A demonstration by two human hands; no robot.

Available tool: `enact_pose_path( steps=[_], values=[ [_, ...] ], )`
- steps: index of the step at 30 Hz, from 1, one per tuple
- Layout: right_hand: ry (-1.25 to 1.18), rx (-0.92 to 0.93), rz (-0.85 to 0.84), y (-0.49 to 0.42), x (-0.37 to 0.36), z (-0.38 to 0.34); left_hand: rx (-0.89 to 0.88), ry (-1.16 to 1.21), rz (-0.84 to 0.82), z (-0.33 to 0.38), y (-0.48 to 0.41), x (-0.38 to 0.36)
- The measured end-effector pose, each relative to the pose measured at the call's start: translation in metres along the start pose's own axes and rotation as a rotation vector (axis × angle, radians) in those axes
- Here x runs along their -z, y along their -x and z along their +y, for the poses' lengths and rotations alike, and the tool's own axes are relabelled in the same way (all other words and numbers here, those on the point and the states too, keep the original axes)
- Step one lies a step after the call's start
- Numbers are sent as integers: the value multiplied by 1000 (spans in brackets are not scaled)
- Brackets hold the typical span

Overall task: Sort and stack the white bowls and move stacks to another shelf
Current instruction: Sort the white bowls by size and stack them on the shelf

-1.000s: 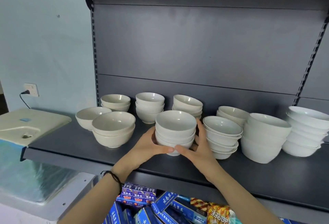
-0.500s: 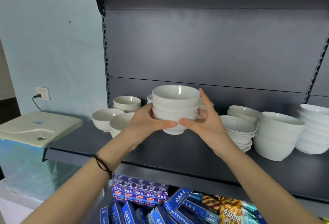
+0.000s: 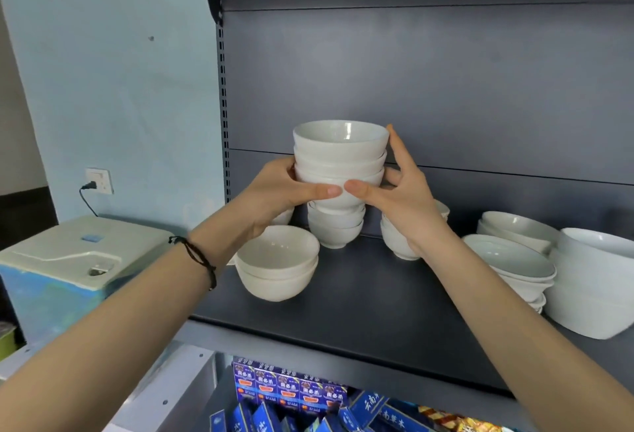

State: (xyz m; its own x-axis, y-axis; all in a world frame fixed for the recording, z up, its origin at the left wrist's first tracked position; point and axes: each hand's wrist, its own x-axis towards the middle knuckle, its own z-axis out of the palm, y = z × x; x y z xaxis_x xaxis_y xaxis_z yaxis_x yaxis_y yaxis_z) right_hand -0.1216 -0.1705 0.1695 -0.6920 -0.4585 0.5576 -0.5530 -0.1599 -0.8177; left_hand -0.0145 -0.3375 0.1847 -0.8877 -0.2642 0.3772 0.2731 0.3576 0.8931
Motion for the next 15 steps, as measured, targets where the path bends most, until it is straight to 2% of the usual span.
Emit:
enact_pose_path(
  steps=[8,15],
  values=[
    [77,-30,10,-60,-16,42,18,-5,-58,-40,-75,22],
    [121,-36,52,-95,-16,82,35,-37,-216,-72,-135,33]
  ],
)
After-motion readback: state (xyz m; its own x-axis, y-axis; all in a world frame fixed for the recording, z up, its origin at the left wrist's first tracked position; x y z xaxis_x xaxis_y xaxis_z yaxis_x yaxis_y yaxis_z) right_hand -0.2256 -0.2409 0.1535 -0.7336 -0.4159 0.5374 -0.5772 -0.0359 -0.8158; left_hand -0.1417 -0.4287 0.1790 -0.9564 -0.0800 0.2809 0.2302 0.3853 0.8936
